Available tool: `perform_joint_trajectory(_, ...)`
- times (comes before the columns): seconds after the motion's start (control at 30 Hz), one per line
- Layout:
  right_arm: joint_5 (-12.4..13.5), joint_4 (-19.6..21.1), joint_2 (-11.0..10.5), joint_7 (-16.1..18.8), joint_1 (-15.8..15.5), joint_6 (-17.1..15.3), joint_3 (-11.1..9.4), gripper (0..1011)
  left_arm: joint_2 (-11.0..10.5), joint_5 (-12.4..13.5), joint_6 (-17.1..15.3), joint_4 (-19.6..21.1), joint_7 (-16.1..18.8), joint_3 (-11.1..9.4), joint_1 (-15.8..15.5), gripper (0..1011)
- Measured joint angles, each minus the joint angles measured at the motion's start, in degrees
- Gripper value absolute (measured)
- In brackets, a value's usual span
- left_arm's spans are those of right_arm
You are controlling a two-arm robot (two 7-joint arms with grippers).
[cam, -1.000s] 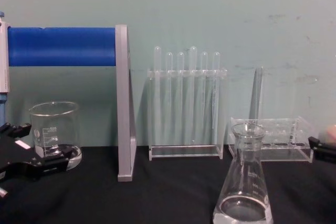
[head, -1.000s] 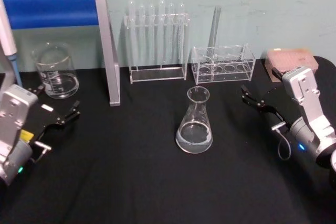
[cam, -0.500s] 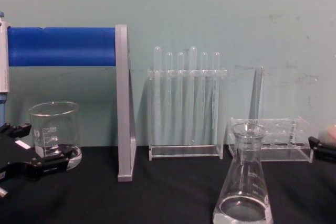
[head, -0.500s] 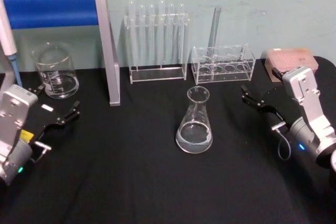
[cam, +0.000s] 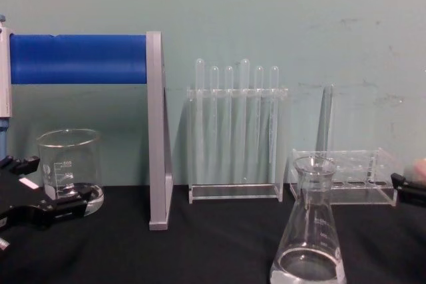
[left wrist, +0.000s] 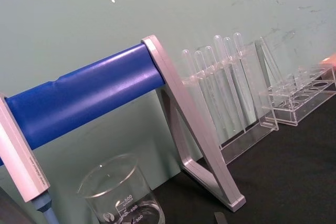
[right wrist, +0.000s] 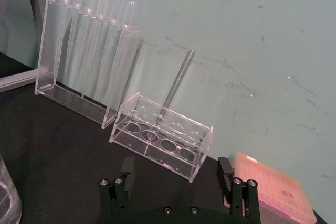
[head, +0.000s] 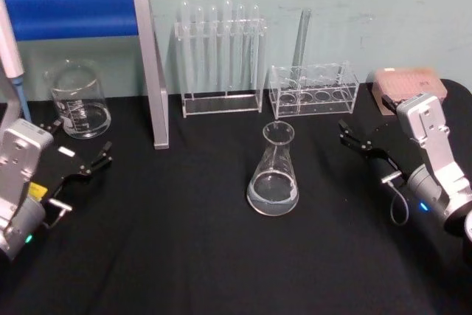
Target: Grasp the erlenmeyer flask with one hand, shake it three times, then place it back.
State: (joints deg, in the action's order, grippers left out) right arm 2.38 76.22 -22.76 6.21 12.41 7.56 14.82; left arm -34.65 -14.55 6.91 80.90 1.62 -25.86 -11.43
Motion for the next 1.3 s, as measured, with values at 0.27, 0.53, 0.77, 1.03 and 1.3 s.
perform_joint_trajectory(0.27, 0.0, 0.0, 0.0, 0.0, 0.0, 0.0, 0.0, 1003, 0.0, 0.0, 0.0, 0.0, 0.0, 0.0, 0.0, 1001)
perform_joint_trajectory(0.53, 0.0, 0.0, -0.01, 0.0, 0.0, 0.0, 0.0, 1003, 0.0, 0.0, 0.0, 0.0, 0.0, 0.0, 0.0, 1001)
perform_joint_trajectory(0.77, 0.0, 0.0, 0.0, 0.0, 0.0, 0.0, 0.0, 1003, 0.0, 0.0, 0.0, 0.0, 0.0, 0.0, 0.0, 1001)
perform_joint_trajectory(1.03, 0.0, 0.0, 0.0, 0.0, 0.0, 0.0, 0.0, 1003, 0.0, 0.0, 0.0, 0.0, 0.0, 0.0, 0.0, 1001)
perform_joint_trajectory(1.3, 0.0, 0.0, 0.0, 0.0, 0.0, 0.0, 0.0, 1003, 0.0, 0.0, 0.0, 0.0, 0.0, 0.0, 0.0, 1001)
